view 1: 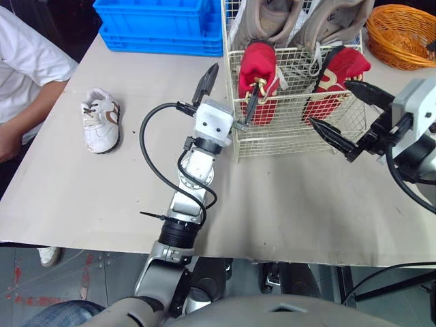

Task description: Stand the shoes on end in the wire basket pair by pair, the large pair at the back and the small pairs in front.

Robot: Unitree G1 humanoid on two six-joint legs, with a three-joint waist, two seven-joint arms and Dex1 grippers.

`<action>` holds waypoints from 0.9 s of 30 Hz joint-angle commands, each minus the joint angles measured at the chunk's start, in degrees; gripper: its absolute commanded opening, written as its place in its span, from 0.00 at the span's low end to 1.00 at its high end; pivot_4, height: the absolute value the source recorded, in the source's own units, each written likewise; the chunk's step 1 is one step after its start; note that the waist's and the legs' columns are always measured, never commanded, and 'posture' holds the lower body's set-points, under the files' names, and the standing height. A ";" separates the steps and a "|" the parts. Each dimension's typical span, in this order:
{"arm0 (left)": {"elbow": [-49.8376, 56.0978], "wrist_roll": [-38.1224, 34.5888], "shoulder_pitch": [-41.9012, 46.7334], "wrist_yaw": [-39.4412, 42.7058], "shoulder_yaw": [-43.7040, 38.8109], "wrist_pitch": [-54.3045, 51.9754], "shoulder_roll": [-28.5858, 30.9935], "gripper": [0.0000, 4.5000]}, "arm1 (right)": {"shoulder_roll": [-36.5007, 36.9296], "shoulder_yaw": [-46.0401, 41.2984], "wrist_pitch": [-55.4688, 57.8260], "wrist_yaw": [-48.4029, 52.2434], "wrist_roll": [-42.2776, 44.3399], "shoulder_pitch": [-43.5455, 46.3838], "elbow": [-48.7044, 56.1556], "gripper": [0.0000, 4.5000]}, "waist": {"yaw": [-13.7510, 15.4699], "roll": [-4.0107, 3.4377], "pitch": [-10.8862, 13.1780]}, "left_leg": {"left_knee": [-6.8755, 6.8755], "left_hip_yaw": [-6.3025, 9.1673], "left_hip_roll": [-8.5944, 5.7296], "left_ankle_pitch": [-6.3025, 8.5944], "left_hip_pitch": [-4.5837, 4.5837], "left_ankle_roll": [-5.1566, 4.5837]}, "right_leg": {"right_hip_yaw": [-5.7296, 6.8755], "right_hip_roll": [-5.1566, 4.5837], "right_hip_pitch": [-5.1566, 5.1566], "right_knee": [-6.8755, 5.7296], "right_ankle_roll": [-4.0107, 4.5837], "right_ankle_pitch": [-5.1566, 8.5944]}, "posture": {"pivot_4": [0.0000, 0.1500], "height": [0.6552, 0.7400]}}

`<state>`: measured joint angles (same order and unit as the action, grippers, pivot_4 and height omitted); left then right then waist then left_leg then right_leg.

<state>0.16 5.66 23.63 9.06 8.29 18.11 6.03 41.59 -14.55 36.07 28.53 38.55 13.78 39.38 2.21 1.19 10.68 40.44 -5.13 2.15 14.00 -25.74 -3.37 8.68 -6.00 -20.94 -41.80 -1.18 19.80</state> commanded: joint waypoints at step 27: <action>20.70 -56.55 6.85 57.48 -18.93 -50.53 49.51 0.99 | 13.88 20.88 -18.51 39.71 -20.33 19.02 -31.68 1.00 | -1.45 -0.29 0.19 | -0.11 0.00 0.03 0.00 0.05 0.01 | -0.08 0.11 -0.02 0.17 0.00 0.02 | 1.00 0.36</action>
<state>18.80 -48.87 29.64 66.19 -8.90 -31.32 54.74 55.33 6.45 19.14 66.76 18.96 31.58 7.92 0.76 0.90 10.87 40.33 -5.12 2.19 14.00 -25.70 -3.36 8.59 -5.89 -20.95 -41.62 -1.19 19.82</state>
